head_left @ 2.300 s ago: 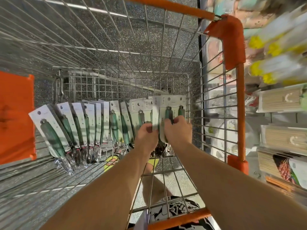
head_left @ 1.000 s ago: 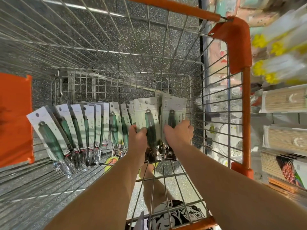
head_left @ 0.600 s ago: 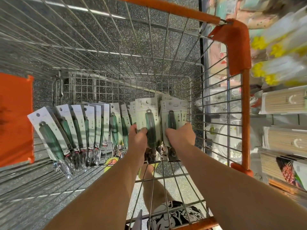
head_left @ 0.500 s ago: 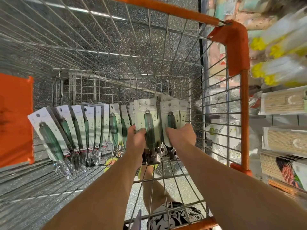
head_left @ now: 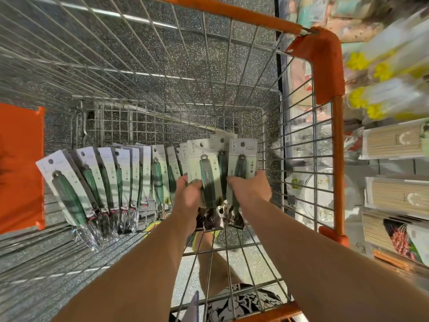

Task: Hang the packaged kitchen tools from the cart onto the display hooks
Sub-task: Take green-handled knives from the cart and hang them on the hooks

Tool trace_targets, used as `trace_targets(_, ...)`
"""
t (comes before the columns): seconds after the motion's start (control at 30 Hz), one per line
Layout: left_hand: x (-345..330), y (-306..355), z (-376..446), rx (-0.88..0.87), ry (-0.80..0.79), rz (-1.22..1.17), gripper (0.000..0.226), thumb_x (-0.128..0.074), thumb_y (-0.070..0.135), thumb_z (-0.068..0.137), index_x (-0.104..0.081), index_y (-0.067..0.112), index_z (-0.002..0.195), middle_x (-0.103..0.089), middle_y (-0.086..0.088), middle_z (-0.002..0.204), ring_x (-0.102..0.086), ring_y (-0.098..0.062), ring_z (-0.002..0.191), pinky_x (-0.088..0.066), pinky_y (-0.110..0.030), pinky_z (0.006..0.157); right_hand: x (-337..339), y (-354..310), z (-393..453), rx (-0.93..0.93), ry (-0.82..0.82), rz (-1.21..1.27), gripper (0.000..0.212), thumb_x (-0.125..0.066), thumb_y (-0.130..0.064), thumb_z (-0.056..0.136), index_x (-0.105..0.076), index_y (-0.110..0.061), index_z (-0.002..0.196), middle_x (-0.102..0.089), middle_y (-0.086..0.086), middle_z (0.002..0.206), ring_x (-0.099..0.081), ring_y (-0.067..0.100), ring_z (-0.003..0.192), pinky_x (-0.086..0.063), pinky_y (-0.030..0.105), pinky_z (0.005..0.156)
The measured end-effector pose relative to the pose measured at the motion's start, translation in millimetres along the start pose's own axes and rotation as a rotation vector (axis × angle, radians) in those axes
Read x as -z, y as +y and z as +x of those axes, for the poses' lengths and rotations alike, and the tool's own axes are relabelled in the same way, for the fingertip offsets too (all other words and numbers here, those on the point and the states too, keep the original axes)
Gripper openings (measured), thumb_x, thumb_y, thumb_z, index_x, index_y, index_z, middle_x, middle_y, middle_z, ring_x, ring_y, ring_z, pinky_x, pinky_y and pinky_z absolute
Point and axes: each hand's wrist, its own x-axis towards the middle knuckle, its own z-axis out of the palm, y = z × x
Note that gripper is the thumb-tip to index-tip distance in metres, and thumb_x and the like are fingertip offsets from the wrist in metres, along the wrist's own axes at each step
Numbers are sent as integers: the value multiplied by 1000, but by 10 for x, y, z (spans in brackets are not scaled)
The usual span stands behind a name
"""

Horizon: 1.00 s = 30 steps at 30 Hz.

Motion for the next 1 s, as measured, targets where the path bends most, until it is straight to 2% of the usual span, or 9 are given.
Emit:
trace_targets(0.07, -18, -15, -18, -2, -24, 1, 62, -52, 8, 105, -28, 23, 161, -61, -14, 120, -61, -34, 103, -52, -46, 86, -3, -11, -33, 24, -29, 2, 53, -79, -26, 84, -45, -11, 122, -55, 2, 89, -59, 18, 78, -59, 43, 78)
trace_targets(0.17, -40, -14, -52, -30, -22, 26, 60, -50, 7, 107, -28, 19, 161, -62, -13, 115, -61, -26, 90, -49, -37, 69, 25, -1, -30, 59, -28, 28, 52, -76, -21, 88, -43, -11, 127, -50, -3, 82, -53, 13, 69, -53, 35, 65)
trace_targets(0.3, 5, 17, -37, -20, 26, 2, 56, -49, 8, 107, -32, 21, 159, -58, -14, 132, -60, -38, 118, -51, -49, 92, 96, 5, -39, 131, 41, 15, 29, -68, -15, 93, -45, -16, 111, -60, 3, 89, -59, 14, 69, -46, 28, 50)
trace_targets(0.43, 164, 131, -37, 16, 82, -90, 30, -45, 9, 110, -50, 31, 130, -63, -4, 107, -66, -37, 108, -55, -49, 84, 110, -100, -130, 215, 62, -33, 37, -70, -18, 93, -38, -21, 112, -61, 2, 88, -68, 23, 75, -63, 44, 67)
trace_targets(0.5, 226, 205, -63, 68, 94, -194, 23, -44, 11, 109, -51, 32, 117, -62, -10, 116, -66, -40, 110, -58, -55, 90, 121, -143, -149, 222, 74, 4, 41, -72, -19, 93, -37, -21, 115, -60, 2, 86, -67, 22, 75, -63, 44, 70)
trace_targets(0.57, 240, 246, -83, 89, 57, -295, 26, -44, 10, 107, -54, 25, 125, -61, -14, 130, -65, -45, 115, -56, -60, 98, 139, -187, -174, 233, 103, 69, 47, -73, -20, 91, -38, -21, 122, -60, 0, 83, -65, 19, 73, -60, 40, 69)
trace_targets(0.73, 37, 337, -236, 62, -99, -350, 37, -43, 10, 103, -56, 9, 138, -69, -21, 120, -71, -35, 88, -60, -51, 81, 129, -277, -194, 238, 41, 157, 49, -78, -29, 85, -39, -29, 115, -59, -4, 88, -63, 16, 77, -59, 39, 67)
trace_targets(0.83, -81, 392, -306, 60, -148, -351, 42, -52, 8, 99, -53, 16, 140, -61, -23, 135, -68, -41, 106, -62, -56, 80, 71, -241, -124, 237, -114, 156, 42, -78, -36, 87, -51, -32, 118, -67, -7, 104, -66, 18, 96, -56, 39, 83)
trace_targets(1.0, -75, 402, -387, 35, -194, -256, 40, -50, 9, 103, -48, 20, 141, -62, -22, 125, -67, -37, 87, -60, -55, 73, -20, -137, -128, 164, -290, 248, 39, -67, -37, 95, -53, -31, 131, -69, -2, 117, -69, 24, 106, -58, 52, 95)
